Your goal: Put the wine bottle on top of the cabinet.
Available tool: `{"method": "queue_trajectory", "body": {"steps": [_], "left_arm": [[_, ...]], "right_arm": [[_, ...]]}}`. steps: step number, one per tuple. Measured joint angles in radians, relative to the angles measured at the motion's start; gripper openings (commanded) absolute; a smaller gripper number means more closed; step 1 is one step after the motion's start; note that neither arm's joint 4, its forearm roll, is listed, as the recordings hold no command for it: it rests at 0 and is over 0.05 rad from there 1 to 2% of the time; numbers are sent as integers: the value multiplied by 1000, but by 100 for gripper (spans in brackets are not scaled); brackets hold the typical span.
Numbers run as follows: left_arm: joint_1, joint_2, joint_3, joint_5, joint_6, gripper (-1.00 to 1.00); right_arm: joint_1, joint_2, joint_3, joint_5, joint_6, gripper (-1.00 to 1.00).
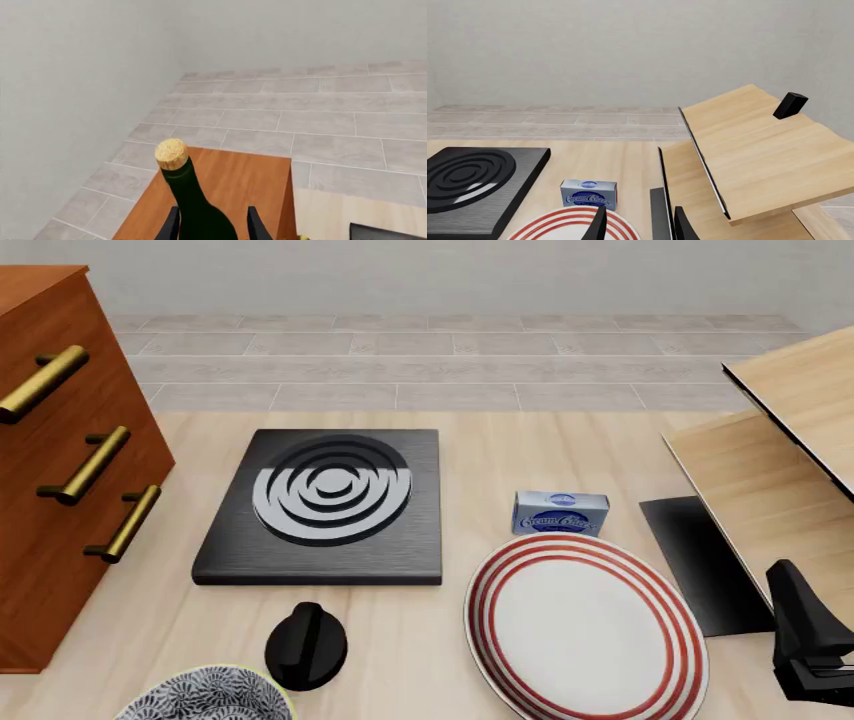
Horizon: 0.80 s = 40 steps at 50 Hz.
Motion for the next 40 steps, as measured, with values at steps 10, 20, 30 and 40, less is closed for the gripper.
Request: {"method": "queue_trajectory", "body": {"steps": [10, 20, 30, 40], "left_arm": [[-2, -11, 15, -4, 0, 100], [-15, -61, 32, 7, -1, 100], [-22, -120, 63, 10, -8, 100], [-34, -182, 103, 14, -17, 100]], "right_arm": [[0, 0, 0, 0, 0, 100], [0, 0, 0, 0, 0, 100], [0, 0, 0, 0, 0, 100], [0, 0, 0, 0, 0, 100]]}}
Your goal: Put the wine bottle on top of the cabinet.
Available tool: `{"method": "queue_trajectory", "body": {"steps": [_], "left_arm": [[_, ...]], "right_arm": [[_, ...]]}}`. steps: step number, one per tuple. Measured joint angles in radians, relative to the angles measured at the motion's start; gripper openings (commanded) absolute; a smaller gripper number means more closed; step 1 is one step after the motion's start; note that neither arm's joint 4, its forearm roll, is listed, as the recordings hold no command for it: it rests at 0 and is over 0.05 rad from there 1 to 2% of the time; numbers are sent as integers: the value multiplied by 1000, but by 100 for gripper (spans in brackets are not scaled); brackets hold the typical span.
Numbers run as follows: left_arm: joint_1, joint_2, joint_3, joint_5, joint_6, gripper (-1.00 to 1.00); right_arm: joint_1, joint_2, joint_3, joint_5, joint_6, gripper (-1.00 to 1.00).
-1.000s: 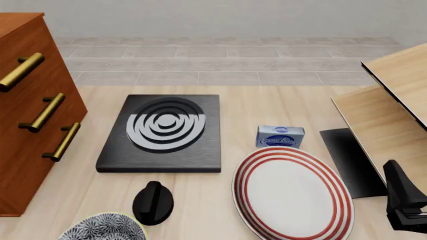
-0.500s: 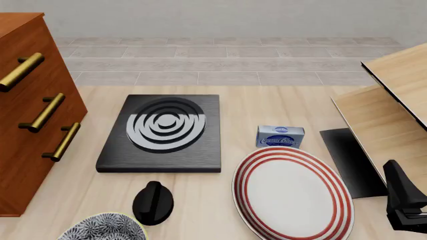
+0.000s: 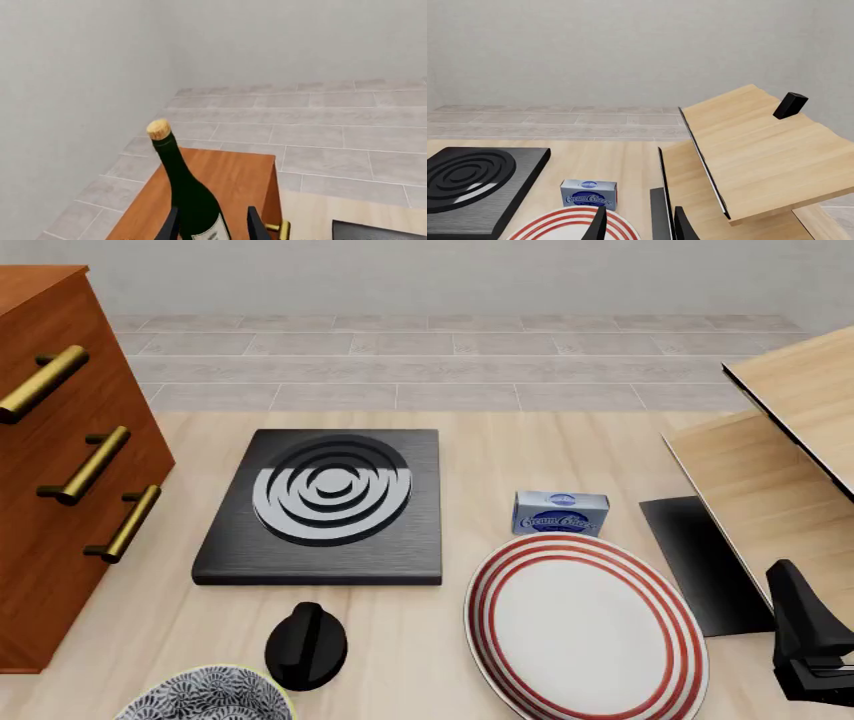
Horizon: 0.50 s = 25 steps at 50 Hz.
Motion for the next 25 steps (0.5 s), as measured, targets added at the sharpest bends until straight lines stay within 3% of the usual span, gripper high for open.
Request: {"method": "queue_trajectory", "body": {"steps": [25], "left_arm": [[-37, -187, 133, -1, -25, 100]], "right_arm": [[0, 0, 0, 0, 0, 100]]}}
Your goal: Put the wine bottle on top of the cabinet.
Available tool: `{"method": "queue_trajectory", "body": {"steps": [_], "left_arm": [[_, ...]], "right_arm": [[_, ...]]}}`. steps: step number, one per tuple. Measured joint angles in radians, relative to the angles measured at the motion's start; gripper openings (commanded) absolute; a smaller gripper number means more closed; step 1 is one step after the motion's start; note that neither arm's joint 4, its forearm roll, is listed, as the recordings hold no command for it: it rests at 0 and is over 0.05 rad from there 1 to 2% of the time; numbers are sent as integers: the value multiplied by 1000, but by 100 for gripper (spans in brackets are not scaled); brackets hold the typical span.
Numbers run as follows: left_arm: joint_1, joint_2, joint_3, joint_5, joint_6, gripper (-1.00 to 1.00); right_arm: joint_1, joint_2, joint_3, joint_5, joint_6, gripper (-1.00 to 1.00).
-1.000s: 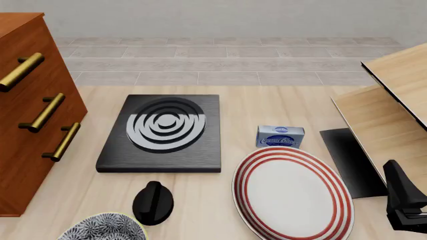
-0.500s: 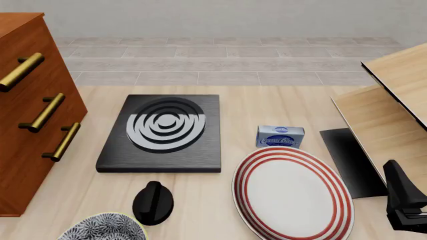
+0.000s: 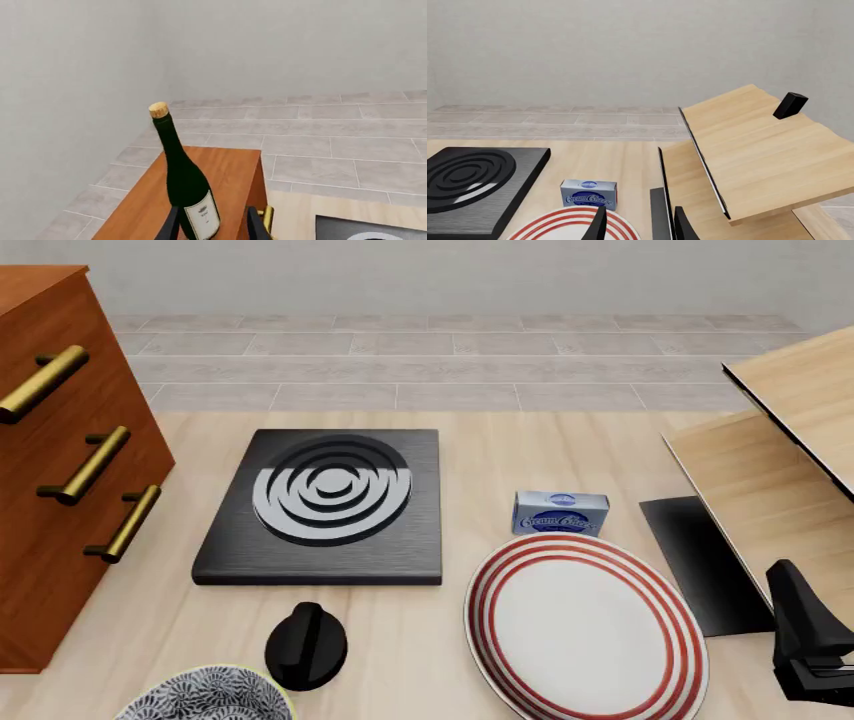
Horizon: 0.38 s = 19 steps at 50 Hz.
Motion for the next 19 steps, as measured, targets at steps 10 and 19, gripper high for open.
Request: {"method": "queue_trajectory", "body": {"steps": [10, 19], "left_arm": [[-20, -100, 71, 1, -17, 100], [-48, -185, 118, 12, -24, 100]], "right_arm": [[0, 0, 0, 0, 0, 100], [0, 0, 0, 0, 0, 100]]}}
